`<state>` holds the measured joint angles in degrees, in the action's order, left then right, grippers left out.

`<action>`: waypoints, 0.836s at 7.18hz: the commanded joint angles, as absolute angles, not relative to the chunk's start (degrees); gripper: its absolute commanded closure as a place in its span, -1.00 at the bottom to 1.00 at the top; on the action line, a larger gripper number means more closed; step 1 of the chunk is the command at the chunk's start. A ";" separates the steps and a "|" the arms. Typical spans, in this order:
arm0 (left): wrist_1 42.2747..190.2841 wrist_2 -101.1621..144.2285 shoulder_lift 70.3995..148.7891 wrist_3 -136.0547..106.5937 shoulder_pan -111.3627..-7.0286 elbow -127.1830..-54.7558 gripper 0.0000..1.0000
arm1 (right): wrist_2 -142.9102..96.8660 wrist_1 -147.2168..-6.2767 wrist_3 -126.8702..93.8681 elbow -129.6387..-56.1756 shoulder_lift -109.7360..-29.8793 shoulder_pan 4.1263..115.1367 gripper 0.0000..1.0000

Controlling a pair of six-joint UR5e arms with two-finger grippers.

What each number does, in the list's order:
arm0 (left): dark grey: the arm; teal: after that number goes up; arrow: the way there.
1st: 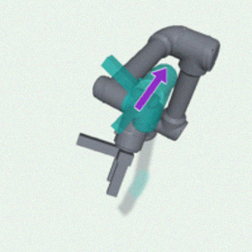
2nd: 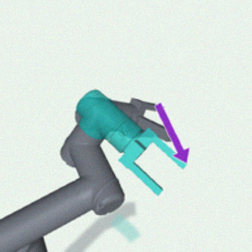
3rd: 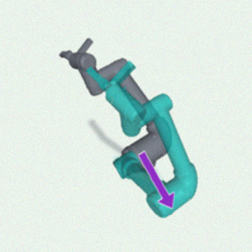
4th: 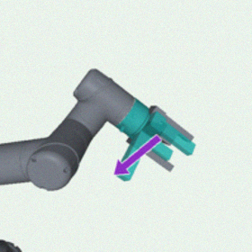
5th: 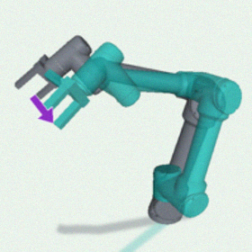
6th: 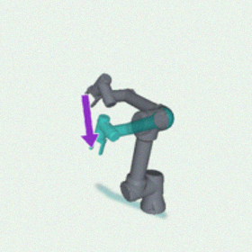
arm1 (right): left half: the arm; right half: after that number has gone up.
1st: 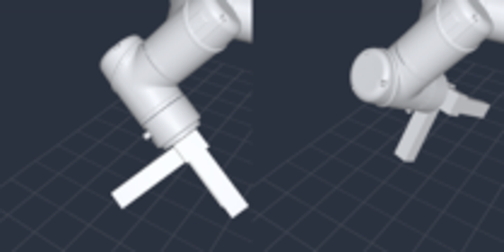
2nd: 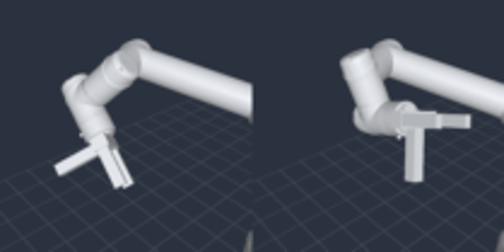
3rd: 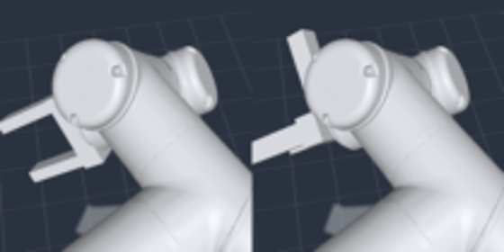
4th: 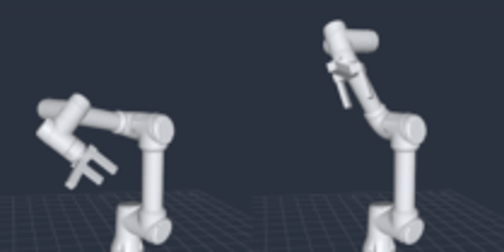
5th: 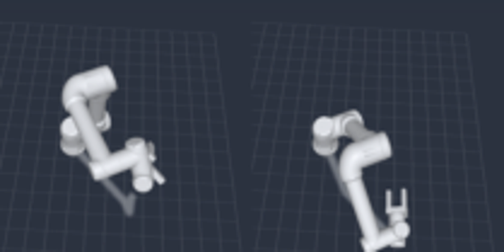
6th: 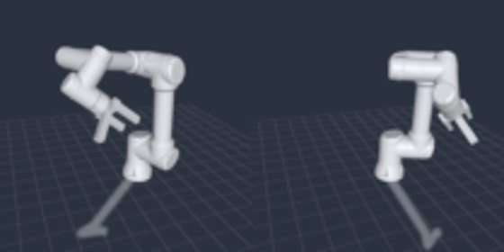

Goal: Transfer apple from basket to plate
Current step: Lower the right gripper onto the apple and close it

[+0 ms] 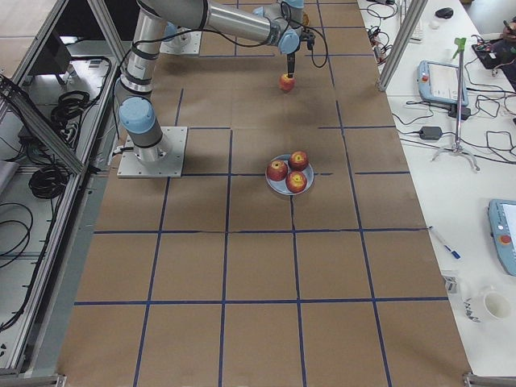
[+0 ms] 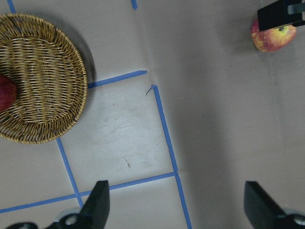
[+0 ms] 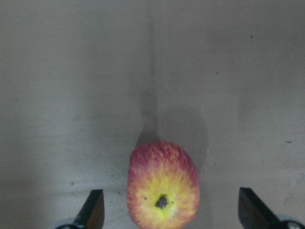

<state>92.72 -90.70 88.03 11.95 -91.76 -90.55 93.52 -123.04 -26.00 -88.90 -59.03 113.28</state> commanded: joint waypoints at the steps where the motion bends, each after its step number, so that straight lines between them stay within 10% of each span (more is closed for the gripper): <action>1: 92.72 -90.70 87.98 11.95 -91.67 -90.62 -0.98 | 93.34 -125.77 -26.19 -90.62 -57.58 113.29 -0.99; 6: 92.72 -90.70 87.80 11.95 -91.76 -90.62 -0.98 | 92.90 -126.83 -26.37 -90.44 -55.55 113.47 -0.26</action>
